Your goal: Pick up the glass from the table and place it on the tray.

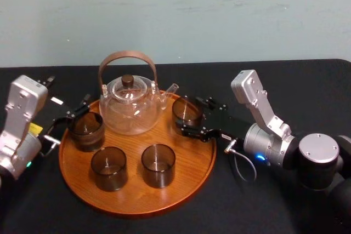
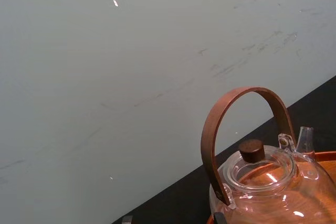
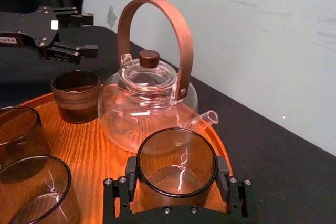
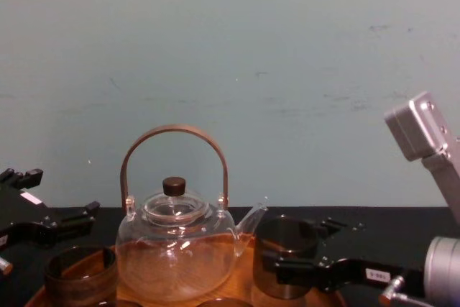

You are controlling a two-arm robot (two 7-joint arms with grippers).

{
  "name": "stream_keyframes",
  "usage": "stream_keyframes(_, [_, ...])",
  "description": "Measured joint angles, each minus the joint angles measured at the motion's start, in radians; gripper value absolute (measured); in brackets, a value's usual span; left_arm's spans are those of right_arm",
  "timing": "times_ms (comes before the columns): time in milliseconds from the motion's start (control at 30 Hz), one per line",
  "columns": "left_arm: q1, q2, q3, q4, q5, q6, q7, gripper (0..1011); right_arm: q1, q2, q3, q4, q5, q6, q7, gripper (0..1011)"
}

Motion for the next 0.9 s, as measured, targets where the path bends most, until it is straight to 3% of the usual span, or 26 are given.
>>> stream_keyframes(900, [0.000,0.000,0.000,0.000,0.000,0.000,0.000,1001,0.015,-0.012,-0.015,0.035,-0.010,0.009,-0.007,899])
